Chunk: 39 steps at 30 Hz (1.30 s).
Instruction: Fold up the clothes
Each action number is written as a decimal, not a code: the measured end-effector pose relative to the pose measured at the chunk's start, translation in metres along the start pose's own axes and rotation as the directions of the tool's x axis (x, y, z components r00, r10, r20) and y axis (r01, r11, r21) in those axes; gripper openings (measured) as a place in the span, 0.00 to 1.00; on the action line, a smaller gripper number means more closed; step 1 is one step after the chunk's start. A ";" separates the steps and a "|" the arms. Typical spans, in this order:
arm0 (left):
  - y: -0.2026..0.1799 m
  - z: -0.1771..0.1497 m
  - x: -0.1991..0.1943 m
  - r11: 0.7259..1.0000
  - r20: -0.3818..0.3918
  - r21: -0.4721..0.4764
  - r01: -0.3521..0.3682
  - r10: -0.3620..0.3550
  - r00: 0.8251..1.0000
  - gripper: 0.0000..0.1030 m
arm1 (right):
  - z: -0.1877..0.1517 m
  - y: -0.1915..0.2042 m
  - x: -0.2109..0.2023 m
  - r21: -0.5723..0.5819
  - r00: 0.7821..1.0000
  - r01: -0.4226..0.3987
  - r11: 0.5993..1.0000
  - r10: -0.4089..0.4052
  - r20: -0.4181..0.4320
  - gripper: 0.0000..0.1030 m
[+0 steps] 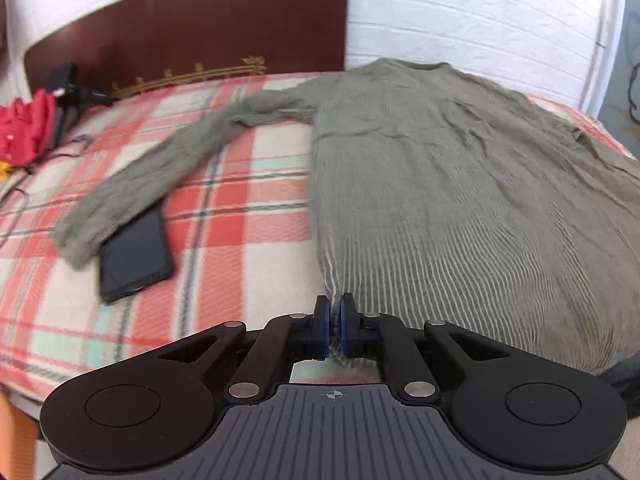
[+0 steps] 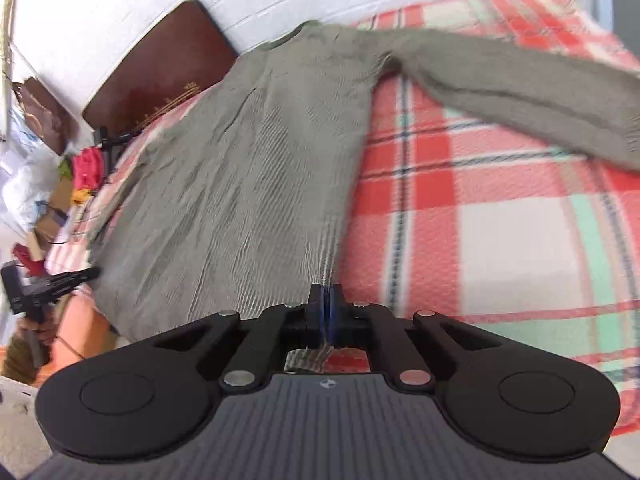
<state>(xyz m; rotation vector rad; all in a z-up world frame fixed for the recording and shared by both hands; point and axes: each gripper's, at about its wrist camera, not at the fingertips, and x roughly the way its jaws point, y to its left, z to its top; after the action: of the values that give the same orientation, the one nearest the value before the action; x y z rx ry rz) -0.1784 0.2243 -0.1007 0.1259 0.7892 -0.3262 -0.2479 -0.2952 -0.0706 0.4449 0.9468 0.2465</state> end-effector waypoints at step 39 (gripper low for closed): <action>-0.001 0.218 0.227 0.930 0.018 -0.314 -0.189 0.205 0.979 0.11 | 0.188 -0.066 0.160 0.485 0.969 -0.159 0.860 0.042 0.242 0.07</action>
<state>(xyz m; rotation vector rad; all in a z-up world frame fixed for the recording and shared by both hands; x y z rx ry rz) 0.1177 0.1184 -0.1097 -0.0993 0.7612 -0.0115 -0.0021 -0.3389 -0.1229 0.9880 0.7583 0.0359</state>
